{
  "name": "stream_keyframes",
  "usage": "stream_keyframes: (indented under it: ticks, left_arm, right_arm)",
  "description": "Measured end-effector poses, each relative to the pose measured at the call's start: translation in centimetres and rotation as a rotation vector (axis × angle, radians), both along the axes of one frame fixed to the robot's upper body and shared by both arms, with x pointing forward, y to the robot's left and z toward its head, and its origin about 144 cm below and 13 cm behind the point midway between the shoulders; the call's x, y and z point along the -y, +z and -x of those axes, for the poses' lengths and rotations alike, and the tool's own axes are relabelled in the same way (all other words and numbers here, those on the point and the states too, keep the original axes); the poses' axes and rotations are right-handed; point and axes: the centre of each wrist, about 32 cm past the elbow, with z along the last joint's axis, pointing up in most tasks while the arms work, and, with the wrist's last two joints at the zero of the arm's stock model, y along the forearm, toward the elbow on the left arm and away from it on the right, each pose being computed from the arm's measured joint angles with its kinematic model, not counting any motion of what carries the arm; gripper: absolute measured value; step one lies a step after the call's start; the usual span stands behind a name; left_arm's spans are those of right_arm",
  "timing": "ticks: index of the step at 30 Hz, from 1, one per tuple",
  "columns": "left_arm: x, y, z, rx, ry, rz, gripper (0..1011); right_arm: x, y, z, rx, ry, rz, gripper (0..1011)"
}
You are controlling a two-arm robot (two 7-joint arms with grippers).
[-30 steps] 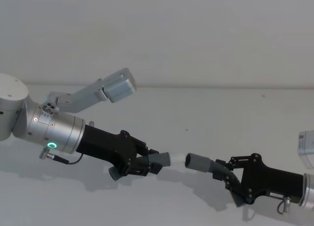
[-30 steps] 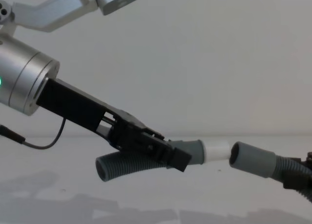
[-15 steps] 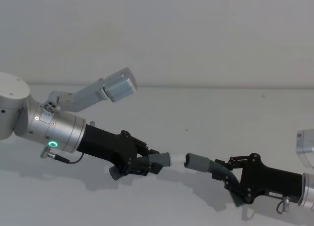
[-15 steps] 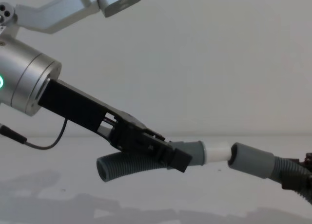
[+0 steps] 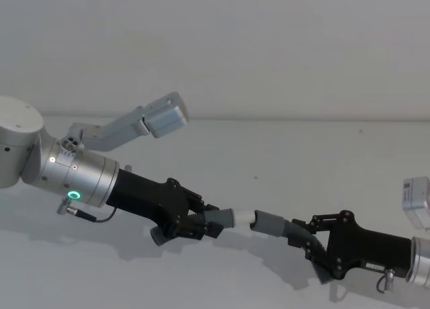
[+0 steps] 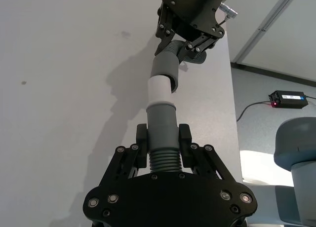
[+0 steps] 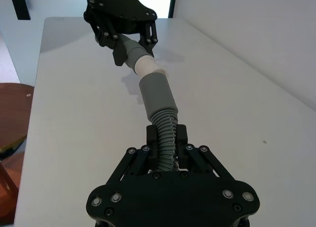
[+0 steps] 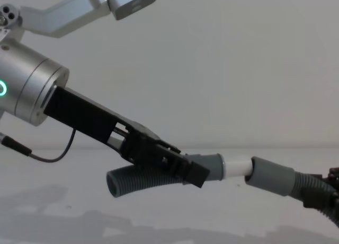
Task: Use both hands to pick up one end of the pipe from the table, align the ends, and insert them.
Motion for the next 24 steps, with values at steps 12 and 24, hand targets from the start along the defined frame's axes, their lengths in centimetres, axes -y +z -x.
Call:
stream_keyframes:
  ticks: [12,24]
  left_arm:
    - [0.21,-0.06,-0.33,-0.016,-0.018,-0.003,356]
    - [0.21,0.10,-0.41,-0.033,-0.015,-0.020,357]
  right_arm:
    - [-0.18,0.01,-0.09,-0.003,-0.002,-0.004,191]
    - [-0.26,0.06,-0.22,-0.004,-0.001,-0.008,190]
